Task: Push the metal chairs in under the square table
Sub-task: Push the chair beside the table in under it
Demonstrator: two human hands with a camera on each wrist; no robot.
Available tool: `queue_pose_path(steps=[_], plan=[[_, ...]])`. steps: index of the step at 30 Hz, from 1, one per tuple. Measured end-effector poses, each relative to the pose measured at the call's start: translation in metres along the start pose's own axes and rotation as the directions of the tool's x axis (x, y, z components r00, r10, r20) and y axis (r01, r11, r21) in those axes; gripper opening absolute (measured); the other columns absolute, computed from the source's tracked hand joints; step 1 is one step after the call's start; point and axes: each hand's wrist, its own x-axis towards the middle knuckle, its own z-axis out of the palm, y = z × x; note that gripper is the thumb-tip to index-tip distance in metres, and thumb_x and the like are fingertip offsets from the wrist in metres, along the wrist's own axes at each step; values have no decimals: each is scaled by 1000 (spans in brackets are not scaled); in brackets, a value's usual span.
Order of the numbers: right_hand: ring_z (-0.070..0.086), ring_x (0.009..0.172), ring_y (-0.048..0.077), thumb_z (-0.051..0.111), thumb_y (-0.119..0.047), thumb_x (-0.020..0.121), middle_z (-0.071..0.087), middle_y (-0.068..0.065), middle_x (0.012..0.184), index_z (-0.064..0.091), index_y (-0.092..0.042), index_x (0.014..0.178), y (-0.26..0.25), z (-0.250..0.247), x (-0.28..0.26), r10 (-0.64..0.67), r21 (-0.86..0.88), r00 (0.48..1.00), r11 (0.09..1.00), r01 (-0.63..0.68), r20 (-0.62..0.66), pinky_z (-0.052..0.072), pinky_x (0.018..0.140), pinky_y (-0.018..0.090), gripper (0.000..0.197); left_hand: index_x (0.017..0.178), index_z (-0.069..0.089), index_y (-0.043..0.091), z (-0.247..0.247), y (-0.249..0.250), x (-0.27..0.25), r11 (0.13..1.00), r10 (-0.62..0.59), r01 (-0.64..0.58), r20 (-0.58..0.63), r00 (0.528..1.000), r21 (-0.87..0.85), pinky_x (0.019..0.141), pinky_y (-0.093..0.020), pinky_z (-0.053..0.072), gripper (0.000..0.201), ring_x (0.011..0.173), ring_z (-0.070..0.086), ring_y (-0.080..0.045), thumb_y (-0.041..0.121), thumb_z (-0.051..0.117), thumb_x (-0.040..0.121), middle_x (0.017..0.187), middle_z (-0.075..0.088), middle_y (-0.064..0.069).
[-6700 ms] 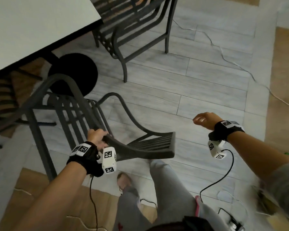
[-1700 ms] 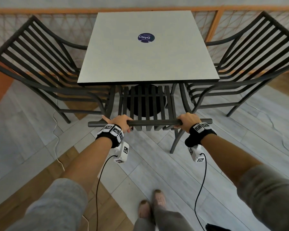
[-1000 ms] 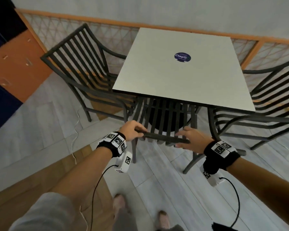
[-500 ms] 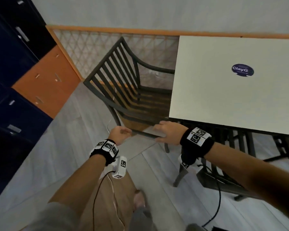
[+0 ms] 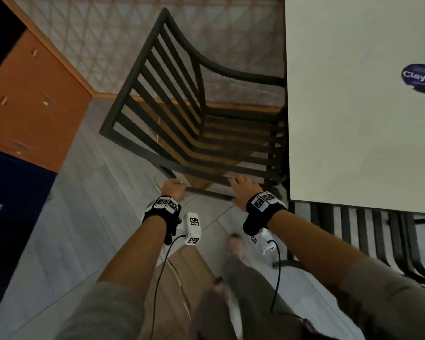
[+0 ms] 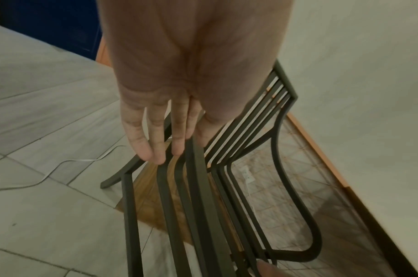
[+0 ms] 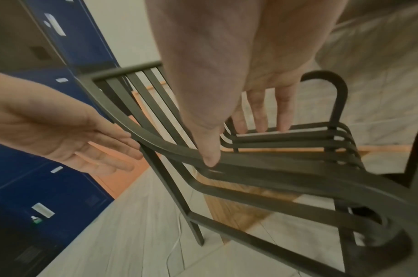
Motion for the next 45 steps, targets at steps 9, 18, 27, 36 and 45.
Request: queue_pose_path(steps=[9,18,27,36,45], plan=[[42,128,35,37,-2,90,45,15,139,20,-19,148,4,47,71,125,3,992,992,-125,20,26,112,57,63,139,32,3,26,15,82,908,-130,111,-21,991,-403,91,-57,51,42,115,60,-47,14,42,99,141,49,-24],[38,131,37,40,-2,91,38,13,146,22,-23,146,15,27,93,217,-32,975,976,-215,46,25,108,65,61,144,28,7,42,34,106,801,-131,126,34,991,-585,85,-53,55,50,123,52,-48,2,42,97,145,39,-26],[41,129,36,41,-6,91,42,12,142,23,-31,145,50,1,111,300,-70,954,952,-299,13,18,111,66,62,137,33,13,74,60,110,747,-152,179,97,984,-641,88,-59,54,45,121,52,-49,2,45,94,141,40,-28],[38,130,36,41,-6,91,44,14,139,25,-32,145,48,8,101,326,9,945,945,-327,18,10,113,67,62,136,31,11,76,48,105,737,-154,179,96,983,-651,91,-55,54,46,120,54,-46,0,45,94,140,40,-26],[37,131,37,44,-8,92,45,14,139,30,-32,142,55,0,114,328,41,945,944,-328,3,10,112,68,56,140,31,7,71,62,110,765,-102,172,147,984,-620,90,-49,55,47,118,56,-43,3,45,95,133,44,-22]])
